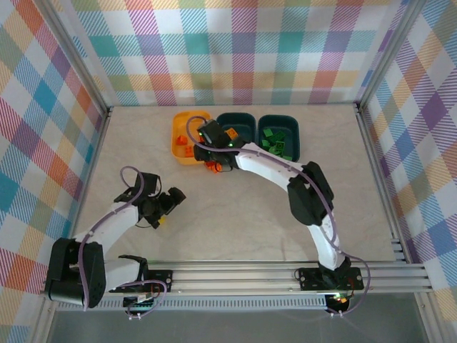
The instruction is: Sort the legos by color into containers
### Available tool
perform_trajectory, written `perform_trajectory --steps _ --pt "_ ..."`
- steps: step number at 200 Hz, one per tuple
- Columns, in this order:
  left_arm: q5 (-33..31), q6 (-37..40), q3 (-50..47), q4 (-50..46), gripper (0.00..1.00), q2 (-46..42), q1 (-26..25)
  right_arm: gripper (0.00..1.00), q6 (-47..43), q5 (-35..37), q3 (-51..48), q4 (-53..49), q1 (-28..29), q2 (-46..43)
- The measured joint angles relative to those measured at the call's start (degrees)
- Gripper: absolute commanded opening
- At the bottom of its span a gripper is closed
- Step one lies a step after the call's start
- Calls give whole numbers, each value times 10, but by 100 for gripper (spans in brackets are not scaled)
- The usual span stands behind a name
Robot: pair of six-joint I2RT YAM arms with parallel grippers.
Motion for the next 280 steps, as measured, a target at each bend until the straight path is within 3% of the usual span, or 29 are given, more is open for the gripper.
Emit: perform_trajectory --steps 30,41,56,90,110,155,178,225,280 --pt "0 1 -18 -14 100 -56 0 45 -18 -7 140 -38 -7 111" --pt "0 1 -24 -19 100 -67 0 50 -23 -7 173 -54 -7 138" --pt "0 1 -28 -26 100 -73 0 65 -29 -6 212 -82 -9 167" --pt "3 1 -28 -23 100 -73 0 72 -46 -1 250 -115 -10 177" --pt "7 1 -28 -23 100 -69 0 73 -51 5 193 -97 -10 134" --pt "16 1 -27 -15 100 -50 0 72 -38 22 -60 -19 -10 -38" --pt "23 1 -26 -6 100 -39 0 73 -21 24 -139 8 -10 -70" --pt "35 0 4 -5 100 -21 0 77 0 13 -170 17 -10 -49" --pt "35 1 7 -7 100 -21 0 74 4 0 -132 18 -16 10"
